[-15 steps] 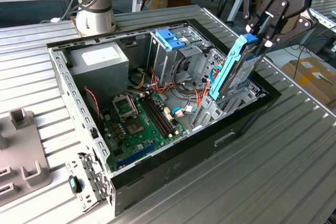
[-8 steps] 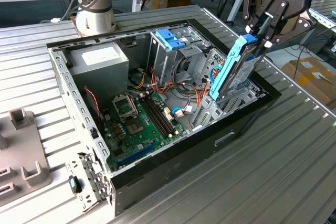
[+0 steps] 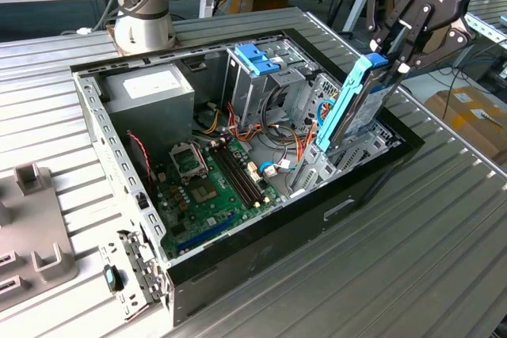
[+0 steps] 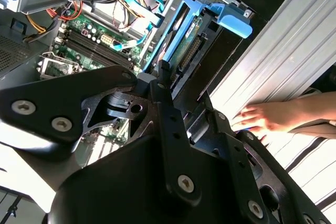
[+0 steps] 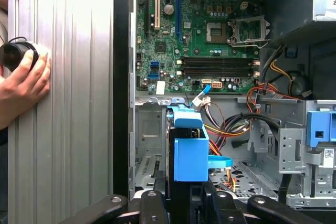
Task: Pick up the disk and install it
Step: 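Insert the disk into the insertion slot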
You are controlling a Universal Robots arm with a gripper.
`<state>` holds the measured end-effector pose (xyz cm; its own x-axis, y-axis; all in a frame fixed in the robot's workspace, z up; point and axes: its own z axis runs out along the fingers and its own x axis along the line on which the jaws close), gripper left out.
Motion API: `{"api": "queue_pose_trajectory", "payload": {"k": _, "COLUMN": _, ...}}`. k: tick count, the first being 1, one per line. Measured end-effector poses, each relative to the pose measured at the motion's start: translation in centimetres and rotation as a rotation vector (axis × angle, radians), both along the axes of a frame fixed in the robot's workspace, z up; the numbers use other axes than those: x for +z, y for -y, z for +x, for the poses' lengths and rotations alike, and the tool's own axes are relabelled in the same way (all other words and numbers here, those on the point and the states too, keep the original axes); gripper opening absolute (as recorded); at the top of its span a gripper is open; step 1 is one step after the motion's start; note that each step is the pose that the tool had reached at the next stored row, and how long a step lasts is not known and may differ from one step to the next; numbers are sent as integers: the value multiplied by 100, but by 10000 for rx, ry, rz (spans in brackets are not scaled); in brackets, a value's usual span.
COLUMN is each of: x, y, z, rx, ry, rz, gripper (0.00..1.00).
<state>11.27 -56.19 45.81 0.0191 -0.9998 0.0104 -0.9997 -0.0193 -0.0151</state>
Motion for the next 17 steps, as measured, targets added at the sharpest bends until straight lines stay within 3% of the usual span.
{"api": "queue_pose_trajectory", "payload": {"k": 9, "x": -12, "y": -1, "z": -2, "rx": 0, "ry": 0, "rz": 2, "gripper": 35}}
{"api": "queue_pose_trajectory", "payload": {"k": 15, "x": -79, "y": 0, "z": -2, "rx": 0, "ry": 0, "rz": 1, "gripper": 35}}
{"api": "queue_pose_trajectory", "payload": {"k": 17, "x": -133, "y": 0, "z": -2, "rx": 0, "ry": 0, "rz": 1, "gripper": 35}}
